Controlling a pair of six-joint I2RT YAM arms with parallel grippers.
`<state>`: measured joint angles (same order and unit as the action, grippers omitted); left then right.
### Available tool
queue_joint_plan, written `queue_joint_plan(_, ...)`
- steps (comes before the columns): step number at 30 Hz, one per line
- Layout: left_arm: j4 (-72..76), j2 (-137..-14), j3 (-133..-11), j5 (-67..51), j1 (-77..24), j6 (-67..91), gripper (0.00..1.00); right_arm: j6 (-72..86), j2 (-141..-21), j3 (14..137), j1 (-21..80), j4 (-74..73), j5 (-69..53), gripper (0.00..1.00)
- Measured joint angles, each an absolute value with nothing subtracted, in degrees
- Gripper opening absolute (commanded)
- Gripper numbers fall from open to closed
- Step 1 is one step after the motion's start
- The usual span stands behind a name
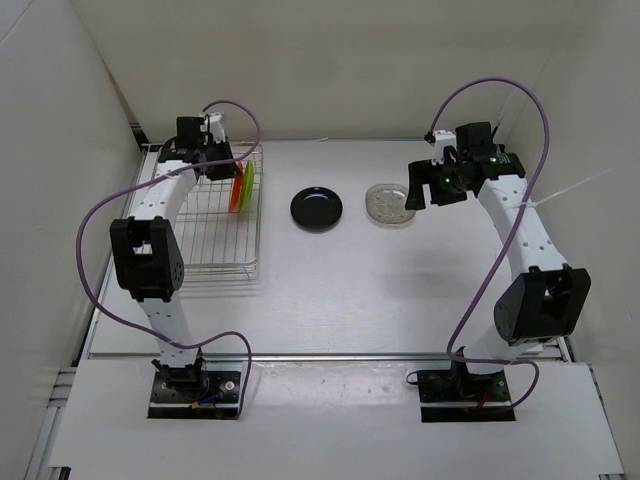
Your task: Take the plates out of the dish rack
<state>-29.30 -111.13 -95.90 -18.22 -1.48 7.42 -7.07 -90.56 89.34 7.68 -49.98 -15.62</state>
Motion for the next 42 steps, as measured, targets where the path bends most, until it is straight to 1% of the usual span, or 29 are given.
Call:
queue_joint_plan(6,-34.92,-108.62,-99.07,-18.7,-1.48,7.46,0.11,-6.81,-89.84,89.34,7.68,-49.98,-15.62,0.86)
queue_joint_plan(10,-39.11,-102.59,-100.49,-20.8,-1.5,6.9,0.11,-6.61,-89.38,89.36,7.68,-50.02,-15.62,0.86)
queue_joint_plan(16,-41.95,-89.82,-102.72,-24.75,-1.21,-0.84,0.11,-6.0,-89.38,89.82,7.68,-50.13,-15.55,0.86)
queue_joint_plan(19,-44.27,-84.53,-103.74,-23.24,-3.36,-4.95,0.11,-5.26,-89.38,91.68,7.68,-51.24,-15.77,0.93)
queue_joint_plan(21,-46.46,-83.44,-105.97,-18.7,-8.27,-8.32,0.11,-4.93,-89.93,95.24,7.68,-53.63,-17.58,0.94)
queue_joint_plan(23,-47.37,-83.46,-107.31,-11.92,-15.7,-11.84,0.11,-4.86,-91.42,100.75,7.33,-55.68,-20.86,0.95)
queue_joint_plan(26,-48.71,-84.38,-106.78,2.26,-31.11,-18.76,0.11,-4.71,-94.89,110.96,6.72,-59.27,-27.22,0.97)
queue_joint_plan(27,-48.4,-84.73,-105.56,7.31,-36.01,-21.45,0.11,-4.67,-95.55,113.19,6.42,-59.59,-29.71,1.0)
queue_joint_plan(28,-47.44,-84.77,-102.78,13.47,-41.54,-25.02,0.11,-4.6,-95.79,114.65,6.28,-60.14,-31.94,1.0)
queue_joint_plan(31,-44.4,-84.9,-92.97,27.11,-53.49,-34.81,0.11,-4.62,-95.79,116.51,6.02,-61.76,-36.27,1.0)
queue_joint_plan(33,-42.83,-85.49,-86.56,34.54,-59.72,-41.19,0.11,-4.67,-95.79,116.9,6.5,-62.46,-38.28,1.0)
queue_joint_plan(36,-40.95,-86.78,-81.65,41.6,-66.54,-48.53,0.11,-4.73,-95.79,116.81,7.94,-63.4,-39.44,1.0)
queue_joint_plan(41,-33.93,-87.81,-80.79,48.75,-74.32,-57.54,0.11,-5.87,-95.72,114.98,11.6,-63.83,-39.92,1.0)
queue_joint_plan(42,-32.95,-88.36,-81.43,49.45,-75.46,-58.3,0.11,-6.31,-95.72,114.43,12.43,-63.96,-40.1,0.98)
